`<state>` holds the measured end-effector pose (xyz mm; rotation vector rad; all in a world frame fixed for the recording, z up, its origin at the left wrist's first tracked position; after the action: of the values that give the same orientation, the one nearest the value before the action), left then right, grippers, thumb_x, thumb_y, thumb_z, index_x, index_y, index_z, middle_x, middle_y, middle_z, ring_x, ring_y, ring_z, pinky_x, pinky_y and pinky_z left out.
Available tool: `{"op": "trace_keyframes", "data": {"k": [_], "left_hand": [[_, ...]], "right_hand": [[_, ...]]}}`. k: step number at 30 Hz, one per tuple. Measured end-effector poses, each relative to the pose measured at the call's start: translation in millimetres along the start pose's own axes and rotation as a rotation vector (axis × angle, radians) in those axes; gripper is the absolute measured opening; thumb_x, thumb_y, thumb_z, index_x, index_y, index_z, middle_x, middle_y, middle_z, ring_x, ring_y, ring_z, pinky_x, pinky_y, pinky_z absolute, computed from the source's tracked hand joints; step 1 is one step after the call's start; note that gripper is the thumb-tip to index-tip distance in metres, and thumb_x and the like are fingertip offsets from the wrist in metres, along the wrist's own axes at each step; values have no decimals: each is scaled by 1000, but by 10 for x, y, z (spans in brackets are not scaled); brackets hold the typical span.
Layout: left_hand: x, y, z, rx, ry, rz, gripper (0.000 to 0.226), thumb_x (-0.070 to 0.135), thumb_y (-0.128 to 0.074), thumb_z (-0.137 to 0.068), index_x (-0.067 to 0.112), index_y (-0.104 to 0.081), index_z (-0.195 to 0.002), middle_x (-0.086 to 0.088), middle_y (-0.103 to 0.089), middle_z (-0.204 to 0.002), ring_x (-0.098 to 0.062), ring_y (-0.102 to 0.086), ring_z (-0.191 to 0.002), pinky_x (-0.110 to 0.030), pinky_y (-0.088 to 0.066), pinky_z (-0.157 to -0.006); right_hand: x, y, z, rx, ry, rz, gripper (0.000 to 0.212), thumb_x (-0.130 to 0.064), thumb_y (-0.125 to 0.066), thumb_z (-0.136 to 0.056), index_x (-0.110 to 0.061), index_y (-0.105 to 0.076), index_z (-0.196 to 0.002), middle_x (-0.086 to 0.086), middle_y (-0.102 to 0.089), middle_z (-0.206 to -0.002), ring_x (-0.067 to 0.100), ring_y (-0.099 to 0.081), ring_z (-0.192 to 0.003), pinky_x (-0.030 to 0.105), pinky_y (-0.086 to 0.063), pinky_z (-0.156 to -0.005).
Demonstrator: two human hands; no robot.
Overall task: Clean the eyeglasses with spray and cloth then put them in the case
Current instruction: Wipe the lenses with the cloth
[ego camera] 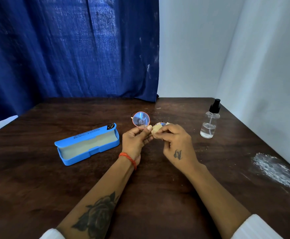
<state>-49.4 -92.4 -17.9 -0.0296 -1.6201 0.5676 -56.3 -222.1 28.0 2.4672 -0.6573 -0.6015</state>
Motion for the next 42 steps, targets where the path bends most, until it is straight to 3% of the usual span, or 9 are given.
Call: {"op": "trace_keyframes", "data": {"k": [6,11,14,18,25,30,36,42], "left_hand": [[13,-7,0,20,-14,-16,9,6,-62,-83,3,-67,-89,0,-69,-66,-5,-65,-61,-17,-56,-61],[27,-6,14,1,-9,-7,9,7,-62,-83,6,-68,-90,2,-70,-68,-5,-66,-64,-17,-56,-62],[23,-15,20,-6,-18,-3,7,7,-62,-83,7,-68,-85,1,-70,-68,-5,-66,-63,-17,-56,-62],[4,5,-1,-13,-25,-16,7,9,-62,-83,9,-69,-85,2,-71,-70,-5,-66,-66,-17,-56,-63],[-8,25,-27,4,-35,-44,6,10,-63,-83,10,-69,-81,2,-71,-68,-5,-65,-65,-16,-55,-62],[-6,15,-27,34,-48,-29,6,7,-63,-82,8,-69,-83,-4,-68,-72,-5,-65,-63,-15,-54,-60],[4,23,-30,21,-36,-30,6,8,-63,-83,9,-68,-85,-3,-69,-74,-4,-66,-64,-15,-55,-61],[13,12,-3,-7,-33,-28,8,9,-61,-84,8,-68,-88,-2,-69,-75,-6,-64,-67,-16,-56,-65]], "right_hand": [[97,110,-9,66,-106,1,33,16,-61,-52,-9,-75,-69,4,-71,-72,25,-64,-72,28,-52,-71],[134,197,-27,184,-122,49,39,21,-61,-56,-5,-74,-83,11,-69,-82,27,-63,-74,28,-52,-70],[48,91,-28,114,-64,69,38,17,-61,-64,-2,-71,-96,15,-66,-91,27,-60,-82,27,-49,-75],[-57,-45,-2,14,-1,49,34,16,-62,-69,-2,-70,-97,14,-64,-91,26,-58,-82,25,-49,-73],[-19,16,17,-42,15,29,36,18,-63,-52,-9,-75,-72,5,-68,-75,26,-62,-71,22,-46,-72],[106,104,1,39,-128,31,31,18,-63,-47,-9,-73,-61,4,-69,-66,26,-62,-65,23,-49,-67],[96,176,-20,155,-115,90,38,22,-60,-56,-4,-73,-81,11,-68,-81,28,-62,-75,24,-46,-72],[-67,41,-1,66,5,53,32,13,-57,-72,-3,-71,-95,13,-66,-91,26,-60,-85,20,-43,-81]]}}
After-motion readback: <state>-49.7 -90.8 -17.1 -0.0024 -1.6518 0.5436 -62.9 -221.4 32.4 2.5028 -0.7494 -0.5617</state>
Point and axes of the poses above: each hand's wrist, its own z-axis away from the middle knuckle, its own y-axis out of the back of the hand, x = y × z, the point moved 6 cm from there along -z, towards the middle knuckle
